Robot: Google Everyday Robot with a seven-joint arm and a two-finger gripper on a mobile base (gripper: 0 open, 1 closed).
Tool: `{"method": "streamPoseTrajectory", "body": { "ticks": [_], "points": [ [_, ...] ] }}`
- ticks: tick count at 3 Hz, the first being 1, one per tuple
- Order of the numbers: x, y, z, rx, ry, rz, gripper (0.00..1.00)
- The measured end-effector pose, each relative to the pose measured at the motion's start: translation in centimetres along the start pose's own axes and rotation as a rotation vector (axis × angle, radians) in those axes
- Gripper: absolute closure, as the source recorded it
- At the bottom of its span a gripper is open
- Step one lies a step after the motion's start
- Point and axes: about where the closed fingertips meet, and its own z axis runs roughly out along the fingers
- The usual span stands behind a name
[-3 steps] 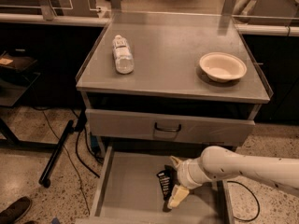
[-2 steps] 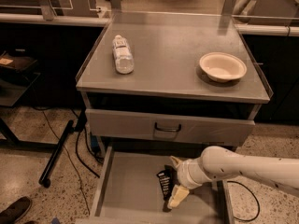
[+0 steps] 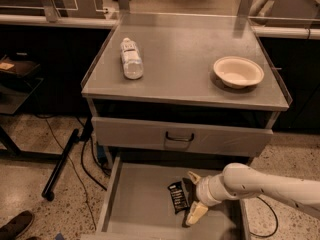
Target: Pick rxbar chocolate from middle drawer and place on counter
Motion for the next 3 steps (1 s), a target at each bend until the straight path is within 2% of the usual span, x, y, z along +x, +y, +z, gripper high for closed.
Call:
{"method": "streamPoseTrajectory", "body": {
  "ticks": [2, 3],
  "points": [
    [-0.1, 0.2, 0.8, -0.010, -0.021, -0.016, 0.00],
    [0.0, -1.0, 2.8, 0.000, -0.060, -0.034, 0.00]
  ]
}}
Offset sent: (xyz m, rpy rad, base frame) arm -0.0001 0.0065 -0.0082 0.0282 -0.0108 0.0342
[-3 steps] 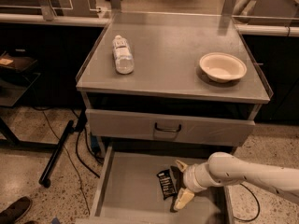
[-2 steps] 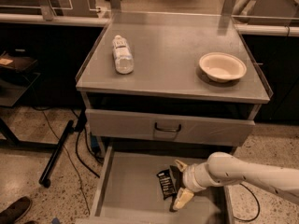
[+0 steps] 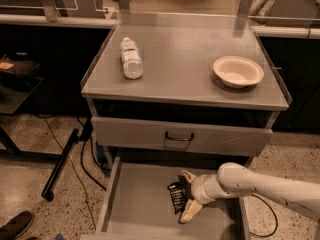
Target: Pick rxbar chocolate from middle drawer and place on counter
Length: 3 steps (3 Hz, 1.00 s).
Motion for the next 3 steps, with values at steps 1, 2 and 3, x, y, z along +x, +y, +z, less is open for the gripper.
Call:
{"method": "streamPoseTrajectory", "body": {
  "ticks": [1, 2, 3],
  "points": [
    [0.7, -1.1, 1.6, 0.006, -0.030, -0.008, 0.00],
    [1.0, -1.3, 2.4, 0.007, -0.049, -0.011, 0.00],
    [2.2, -2.1, 4.5, -0.021, -0.084, -0.040, 0.00]
  ]
}}
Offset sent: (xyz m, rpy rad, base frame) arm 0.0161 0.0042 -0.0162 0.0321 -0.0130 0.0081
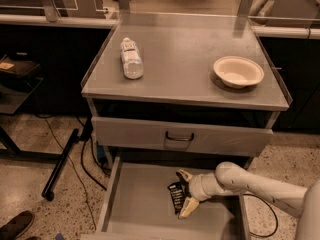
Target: Pick rxbar chocolate from middle drawer and place on counter
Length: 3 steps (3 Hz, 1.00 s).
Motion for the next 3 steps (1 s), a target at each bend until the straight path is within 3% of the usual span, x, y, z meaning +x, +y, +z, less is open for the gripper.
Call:
{"method": "streamPoseTrajectory", "body": {
  "ticks": [1, 3],
  "points": [
    [0.00, 0.00, 0.00, 0.000, 0.000, 0.000, 0.02],
    [0.00, 0.00, 0.01, 0.000, 0.000, 0.000, 0.43]
  ]
}}
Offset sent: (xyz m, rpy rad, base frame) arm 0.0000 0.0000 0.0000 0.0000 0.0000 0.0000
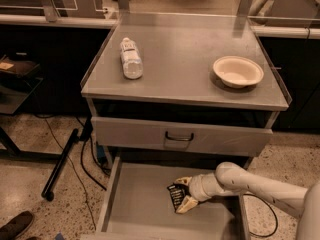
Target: Pick rxbar chocolate from middle drawer and place on counter
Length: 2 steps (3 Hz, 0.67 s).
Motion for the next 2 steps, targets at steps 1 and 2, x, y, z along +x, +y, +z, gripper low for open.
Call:
{"method": "streamPoseTrajectory", "body": {
  "ticks": [1, 2],
  "points": [
    [0.00, 0.00, 0.01, 0.000, 0.000, 0.000, 0.66],
    [0.00, 0.01, 0.01, 0.000, 0.000, 0.000, 0.97]
  ]
}}
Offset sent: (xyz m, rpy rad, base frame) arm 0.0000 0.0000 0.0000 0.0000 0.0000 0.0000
